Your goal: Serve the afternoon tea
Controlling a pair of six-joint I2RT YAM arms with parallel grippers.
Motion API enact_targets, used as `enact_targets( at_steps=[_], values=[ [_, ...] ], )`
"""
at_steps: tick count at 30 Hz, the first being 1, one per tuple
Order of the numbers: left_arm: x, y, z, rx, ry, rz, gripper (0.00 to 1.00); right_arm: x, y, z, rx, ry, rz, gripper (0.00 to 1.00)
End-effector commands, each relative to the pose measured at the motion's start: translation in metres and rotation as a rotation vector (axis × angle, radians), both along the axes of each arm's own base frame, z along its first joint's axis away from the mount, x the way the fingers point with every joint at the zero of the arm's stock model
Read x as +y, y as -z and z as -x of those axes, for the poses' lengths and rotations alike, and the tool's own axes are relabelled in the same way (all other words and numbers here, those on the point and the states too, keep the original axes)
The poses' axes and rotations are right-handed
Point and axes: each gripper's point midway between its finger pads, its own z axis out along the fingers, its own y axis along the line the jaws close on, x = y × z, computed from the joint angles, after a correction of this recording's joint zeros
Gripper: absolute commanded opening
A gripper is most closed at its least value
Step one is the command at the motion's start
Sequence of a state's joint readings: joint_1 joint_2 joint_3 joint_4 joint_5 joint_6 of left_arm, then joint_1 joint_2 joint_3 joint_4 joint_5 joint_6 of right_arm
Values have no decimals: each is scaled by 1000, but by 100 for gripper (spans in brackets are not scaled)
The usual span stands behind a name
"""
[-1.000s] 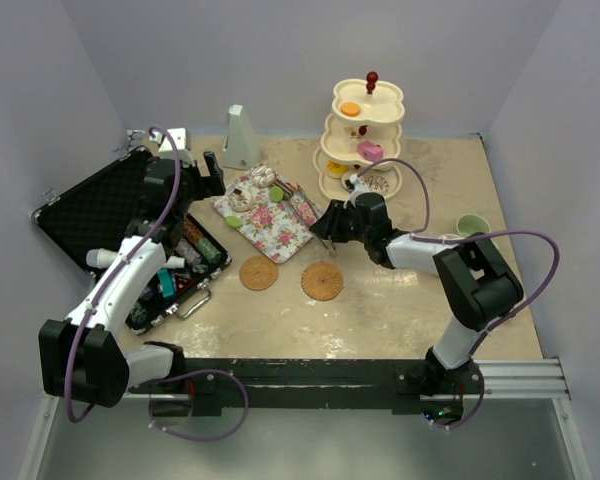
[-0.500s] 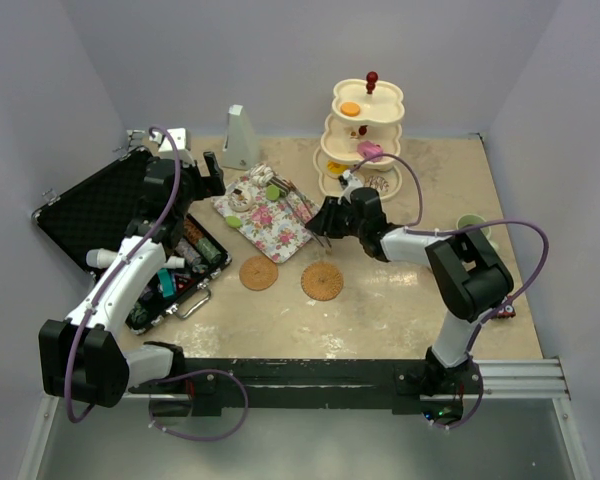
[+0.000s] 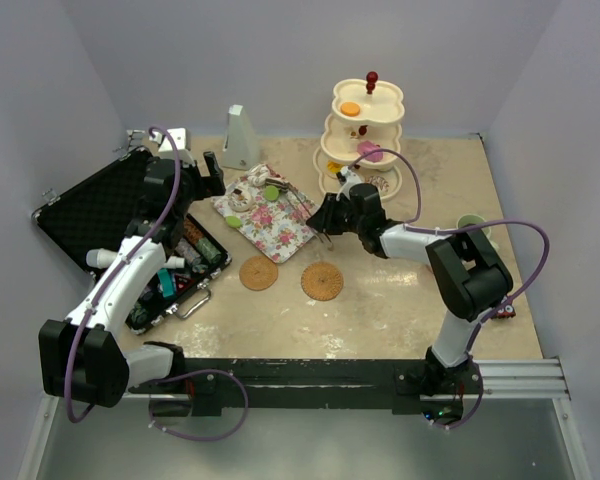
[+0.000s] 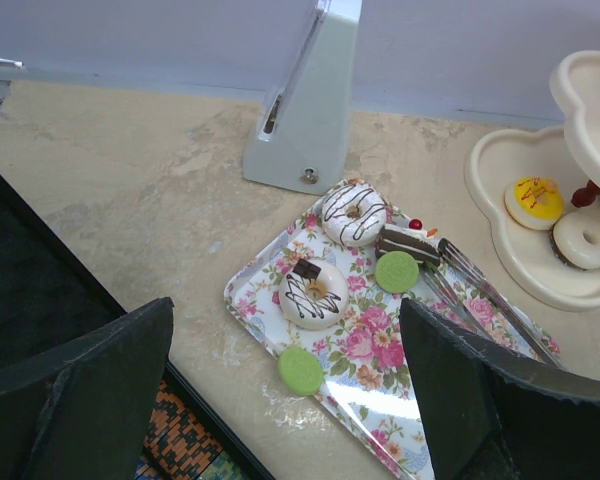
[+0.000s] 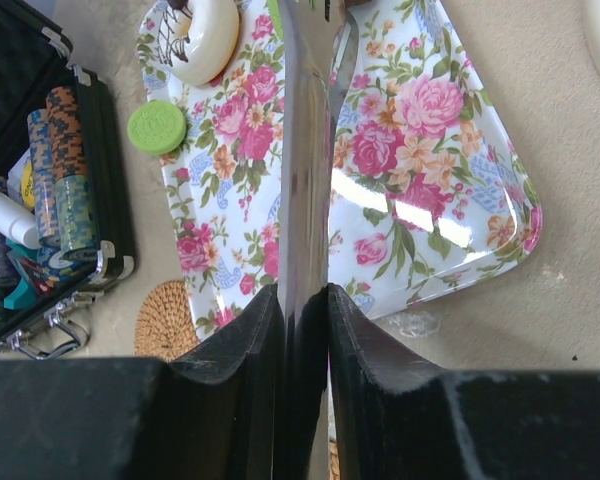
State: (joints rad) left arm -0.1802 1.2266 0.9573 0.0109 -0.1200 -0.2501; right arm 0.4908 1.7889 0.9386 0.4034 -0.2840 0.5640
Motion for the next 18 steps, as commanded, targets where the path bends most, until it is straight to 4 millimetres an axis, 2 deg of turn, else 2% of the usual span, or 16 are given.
enact_targets(
  at_steps=[1,14,18],
  values=[
    [-2,-27,-1,-69,2,7,100,4,-37,-6,-73,-16,-34,21],
    [-3,-27,0,-70,6,11,100,-19,-93,10,-150,64,-52,17],
    [-4,-28,0,-71,13,16,100,-26,-95,12,-153,84,-31,18]
  ],
)
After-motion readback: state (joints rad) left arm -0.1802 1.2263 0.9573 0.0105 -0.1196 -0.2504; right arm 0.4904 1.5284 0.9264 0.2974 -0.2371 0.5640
